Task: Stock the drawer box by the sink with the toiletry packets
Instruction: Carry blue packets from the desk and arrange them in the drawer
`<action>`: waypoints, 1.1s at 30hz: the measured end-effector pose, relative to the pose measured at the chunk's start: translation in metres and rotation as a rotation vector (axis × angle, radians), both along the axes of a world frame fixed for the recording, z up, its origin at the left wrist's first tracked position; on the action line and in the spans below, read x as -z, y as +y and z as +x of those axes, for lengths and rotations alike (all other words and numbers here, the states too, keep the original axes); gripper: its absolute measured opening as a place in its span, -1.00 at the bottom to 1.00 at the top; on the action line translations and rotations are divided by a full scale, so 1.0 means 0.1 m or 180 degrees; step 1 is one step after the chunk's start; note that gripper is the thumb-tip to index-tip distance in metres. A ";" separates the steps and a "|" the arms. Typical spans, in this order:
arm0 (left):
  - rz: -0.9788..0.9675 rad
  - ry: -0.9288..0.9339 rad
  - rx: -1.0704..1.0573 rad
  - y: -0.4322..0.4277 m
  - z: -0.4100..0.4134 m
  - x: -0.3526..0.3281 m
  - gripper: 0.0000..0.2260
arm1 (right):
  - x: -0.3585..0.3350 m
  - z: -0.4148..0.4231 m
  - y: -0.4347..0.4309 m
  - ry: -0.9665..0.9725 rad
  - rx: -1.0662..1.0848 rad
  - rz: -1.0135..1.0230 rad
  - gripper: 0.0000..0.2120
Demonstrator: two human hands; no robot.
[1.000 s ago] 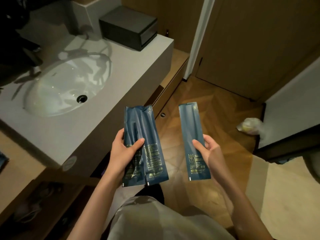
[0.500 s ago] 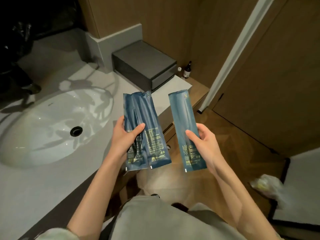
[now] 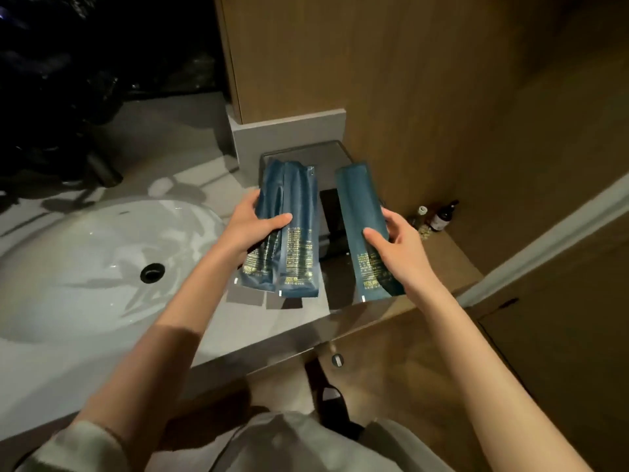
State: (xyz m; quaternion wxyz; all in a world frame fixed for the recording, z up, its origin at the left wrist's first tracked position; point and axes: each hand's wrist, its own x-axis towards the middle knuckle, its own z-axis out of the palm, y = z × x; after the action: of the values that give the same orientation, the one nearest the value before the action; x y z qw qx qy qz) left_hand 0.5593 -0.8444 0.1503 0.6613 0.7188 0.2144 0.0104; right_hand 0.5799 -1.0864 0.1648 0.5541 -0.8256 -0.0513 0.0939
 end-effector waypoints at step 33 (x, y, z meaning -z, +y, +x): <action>0.2963 -0.0134 -0.0512 -0.46 0.61 0.05 -0.60 | 0.31 1.67 0.33 -0.1494 -0.1452 -0.2237 -0.51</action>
State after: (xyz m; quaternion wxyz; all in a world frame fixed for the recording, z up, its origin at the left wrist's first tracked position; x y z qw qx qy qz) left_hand 0.6204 -0.8901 0.1449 0.2701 0.9195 0.2284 0.1712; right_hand 0.7464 -1.0536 0.1340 0.1801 -0.9295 -0.3199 0.0359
